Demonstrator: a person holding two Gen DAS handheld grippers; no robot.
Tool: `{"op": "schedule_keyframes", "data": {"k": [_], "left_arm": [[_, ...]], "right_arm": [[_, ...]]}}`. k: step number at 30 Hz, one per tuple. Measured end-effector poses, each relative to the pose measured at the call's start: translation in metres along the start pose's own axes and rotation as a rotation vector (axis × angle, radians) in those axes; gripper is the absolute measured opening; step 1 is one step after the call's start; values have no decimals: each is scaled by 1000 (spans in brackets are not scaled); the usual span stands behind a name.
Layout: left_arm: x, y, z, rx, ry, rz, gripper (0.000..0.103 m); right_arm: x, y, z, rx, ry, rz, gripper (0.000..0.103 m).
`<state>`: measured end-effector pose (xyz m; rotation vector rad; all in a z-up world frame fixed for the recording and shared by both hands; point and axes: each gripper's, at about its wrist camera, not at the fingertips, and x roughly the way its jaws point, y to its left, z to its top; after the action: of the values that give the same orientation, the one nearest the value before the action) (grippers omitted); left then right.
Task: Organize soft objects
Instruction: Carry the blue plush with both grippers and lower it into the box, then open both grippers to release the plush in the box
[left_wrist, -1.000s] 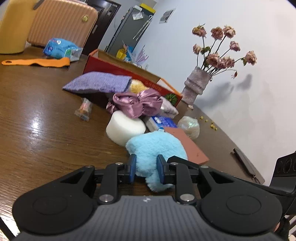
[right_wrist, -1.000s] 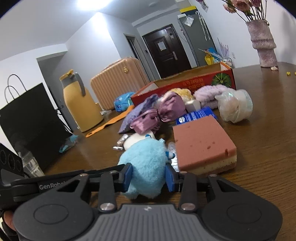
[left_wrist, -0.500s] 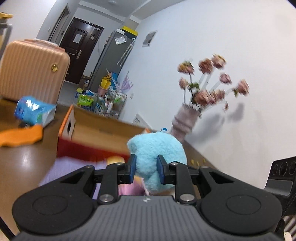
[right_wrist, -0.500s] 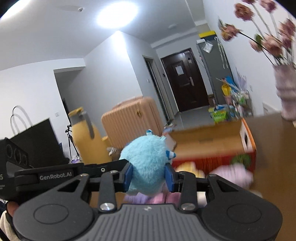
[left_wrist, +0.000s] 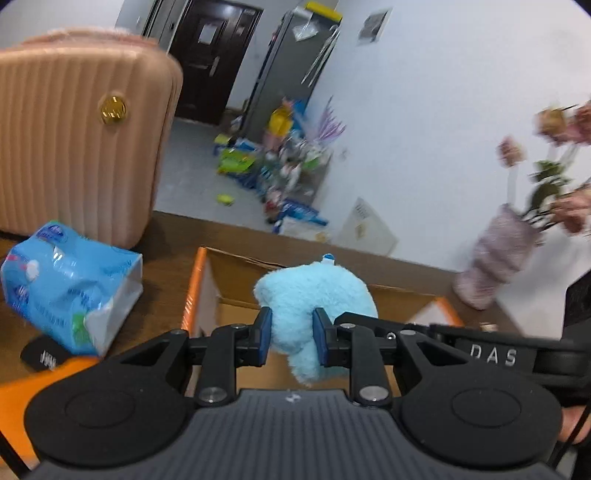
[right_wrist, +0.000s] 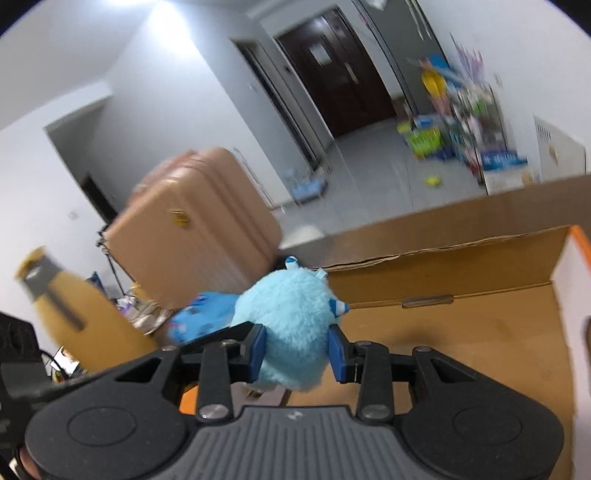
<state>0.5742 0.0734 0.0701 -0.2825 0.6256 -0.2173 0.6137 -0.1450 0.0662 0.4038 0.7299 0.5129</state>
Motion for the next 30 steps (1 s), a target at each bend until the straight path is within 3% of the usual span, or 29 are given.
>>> {"op": "schedule_keyframes", "data": {"k": [4, 6, 13, 16, 20, 26, 30], "left_arm": [[40, 17, 7, -21, 52, 85, 24], [45, 19, 6, -19, 71, 72, 25], [28, 10, 1, 52, 38, 71, 30], [10, 3, 5, 73, 20, 75, 33], [-29, -9, 11, 118, -23, 100, 44], [-110, -37, 2, 232, -84, 143, 61], [-161, -47, -20, 250, -123, 154, 65]], "right_arm": [[59, -21, 13, 65, 55, -73, 38], [75, -24, 11, 56, 79, -116, 36], [73, -28, 5, 31, 62, -94, 37], [52, -17, 7, -12, 42, -112, 39], [1, -3, 8, -93, 5, -148, 44], [-100, 7, -3, -216, -66, -222, 56], [-173, 4, -24, -237, -127, -270, 61]]}}
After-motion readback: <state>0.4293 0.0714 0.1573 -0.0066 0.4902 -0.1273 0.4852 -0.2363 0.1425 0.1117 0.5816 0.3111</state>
